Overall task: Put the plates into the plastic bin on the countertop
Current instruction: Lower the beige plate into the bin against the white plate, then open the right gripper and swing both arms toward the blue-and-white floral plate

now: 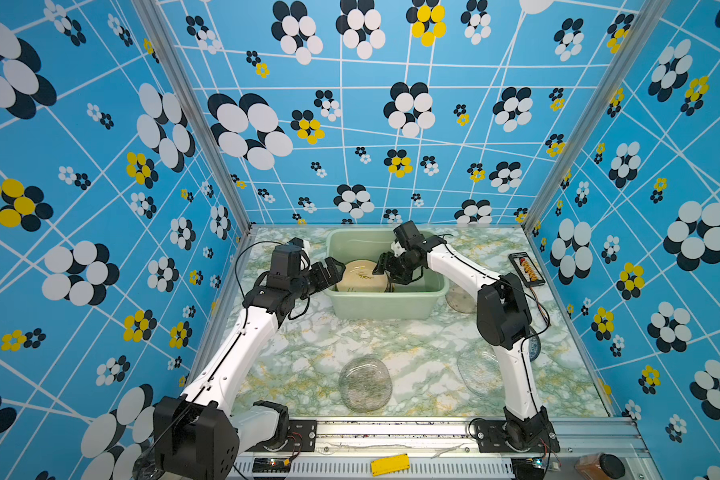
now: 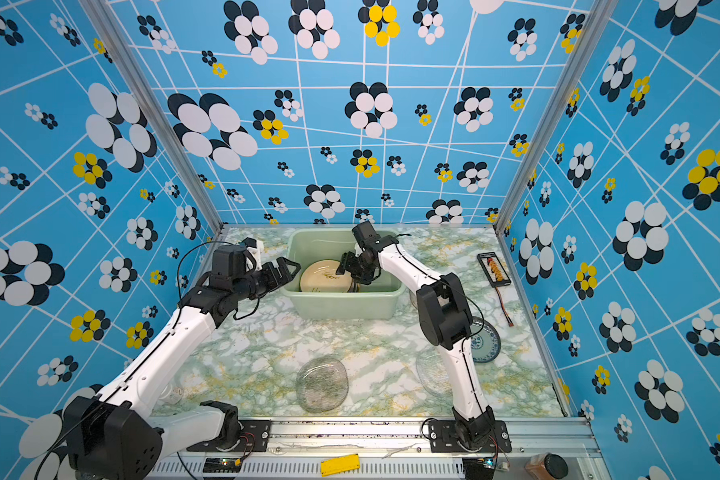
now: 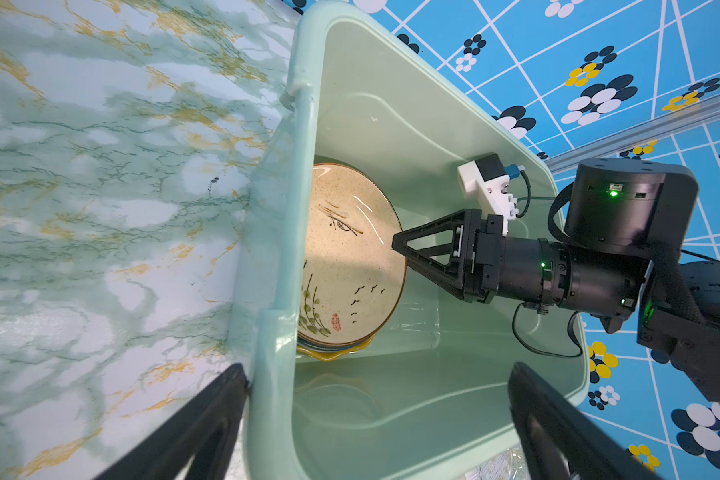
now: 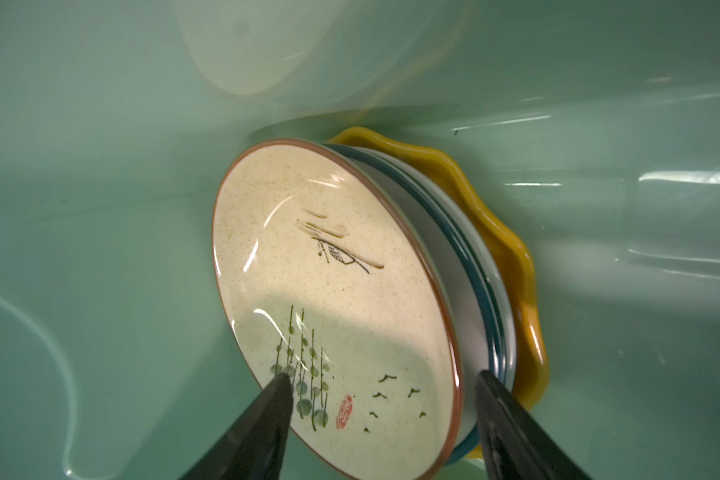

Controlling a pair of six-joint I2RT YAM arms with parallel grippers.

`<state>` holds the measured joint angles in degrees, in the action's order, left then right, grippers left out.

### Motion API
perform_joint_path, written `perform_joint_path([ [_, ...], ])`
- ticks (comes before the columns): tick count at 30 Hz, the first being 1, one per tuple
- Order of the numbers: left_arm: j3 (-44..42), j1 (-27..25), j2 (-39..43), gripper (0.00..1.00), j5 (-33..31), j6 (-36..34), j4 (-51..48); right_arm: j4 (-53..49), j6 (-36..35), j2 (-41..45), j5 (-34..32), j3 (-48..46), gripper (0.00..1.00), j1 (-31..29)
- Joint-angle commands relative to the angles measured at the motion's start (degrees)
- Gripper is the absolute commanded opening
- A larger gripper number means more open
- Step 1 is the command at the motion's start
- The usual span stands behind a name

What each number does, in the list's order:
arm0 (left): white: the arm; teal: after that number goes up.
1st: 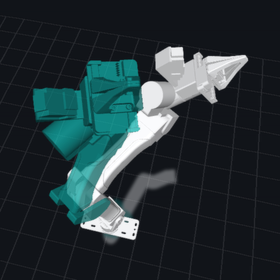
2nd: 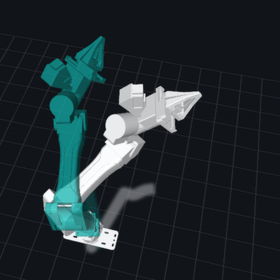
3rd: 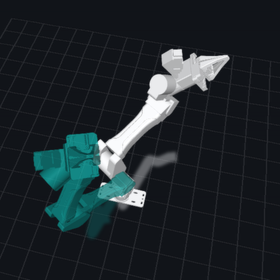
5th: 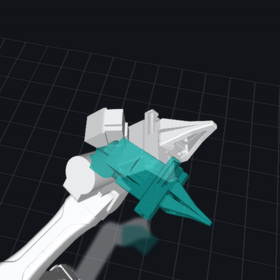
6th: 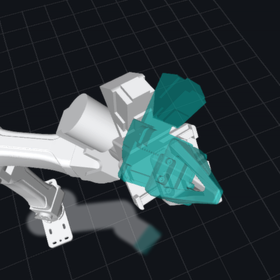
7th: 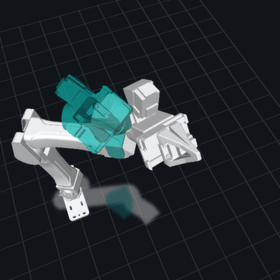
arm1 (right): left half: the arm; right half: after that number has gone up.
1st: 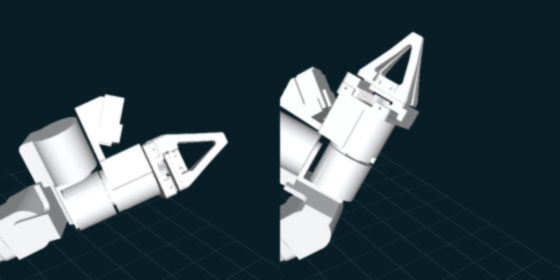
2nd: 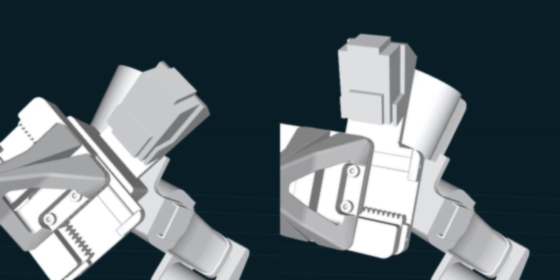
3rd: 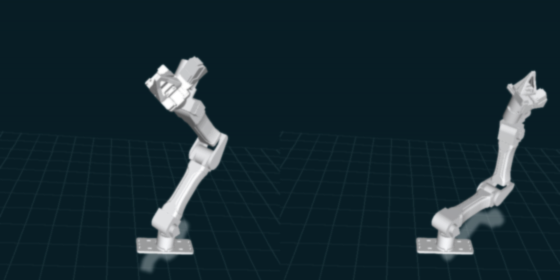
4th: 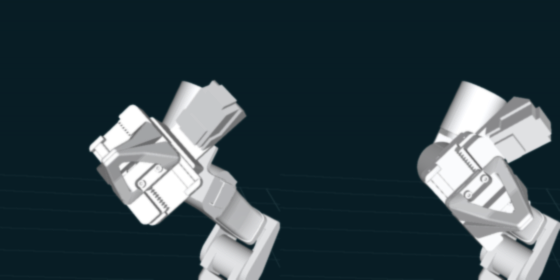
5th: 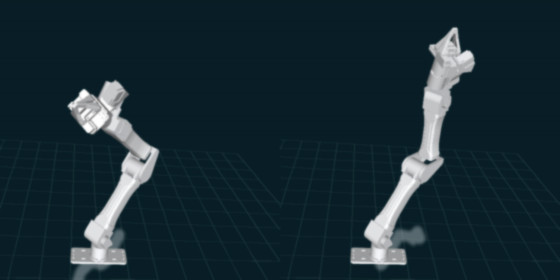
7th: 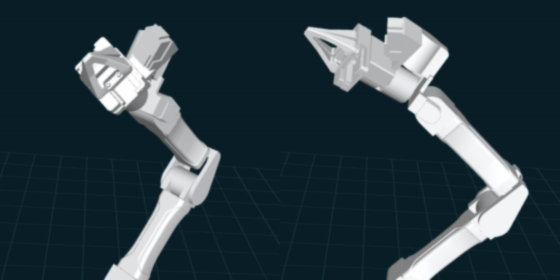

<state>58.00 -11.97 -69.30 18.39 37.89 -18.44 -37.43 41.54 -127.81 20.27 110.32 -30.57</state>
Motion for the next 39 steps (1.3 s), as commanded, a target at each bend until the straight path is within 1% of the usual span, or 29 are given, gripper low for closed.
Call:
perform_joint_path([
  [1,1.8,0.2,1.0,0.99,-0.6,-0.9,-1.0,-3.0,-1.7,0.6,-1.8,1.9,0.81,0.2],
  [4,2.0,0.2,1.7,0.99,-1.0,-1.0,-1.3,-4.8,-2.9,1.8,-3.1,3.0,0.89,0.2],
  [6,2.3,0.2,2.2,0.99,-1.3,-1.2,-1.8,-6.0,-3.8,2.7,-4.1,3.9,0.91,0.2],
  [8,2.7,0.3,3.0,0.99,-1.8,-1.5,-2.3,-7.3,-4.7,5.5,-5.6,4.9,0.95,0.2],
  [9,2.7,0.3,3.6,0.99,-2.1,-1.5,-2.3,-8.1,-5.1,6.3,-6.2,5.5,0.99,0.2],
  [18,3.2,0.2,9.4,0.99,-0.7,-3.1,-2.9,-13.9,-9.2,13.9,-11.5,8.6,0.99,0.3],
  [21,5.6,-0.5,10.4,0.99,1.4,-5.5,-3.7,-15.1,-9.9,18.9,-13.7,8.2,0.99,0.9],
  [24,10.5,-3.9,9.6,0.99,1.8,-10.6,-6.2,-14.9,-9.5,25.7,-14.7,4.2,0.98,3.3],
  [30,24.5,-16.1,2.6,0.99,-1.5,-21.2,-13.9,-13.8,-8.3,42.2,-13.6,-13.2,0.96,11.9],
  [33,30.0,-22.2,-1.6,0.99,-2.9,-23.9,-16.4,-13.8,-7.4,49.9,-11.2,-23.6,0.95,18.1],
  [35,32.2,-26.5,-4.1,0.99,-4.4,-25.5,-17.1,-13.8,-7.3,55.1,-10.3,-29.9,0.95,22.4],
  [37,34.0,-30.3,-6.4,0.99,-5.8,-26.5,-17.8,-13.9,-7.0,59.4,-9.5,-35.2,0.94,28.1],
  [39,35.7,-33.6,-8.9,0.99,-6.3,-26.8,-18.2,-13.6,-6.4,62.9,-7.5,-40.2,0.94,32.7],
])
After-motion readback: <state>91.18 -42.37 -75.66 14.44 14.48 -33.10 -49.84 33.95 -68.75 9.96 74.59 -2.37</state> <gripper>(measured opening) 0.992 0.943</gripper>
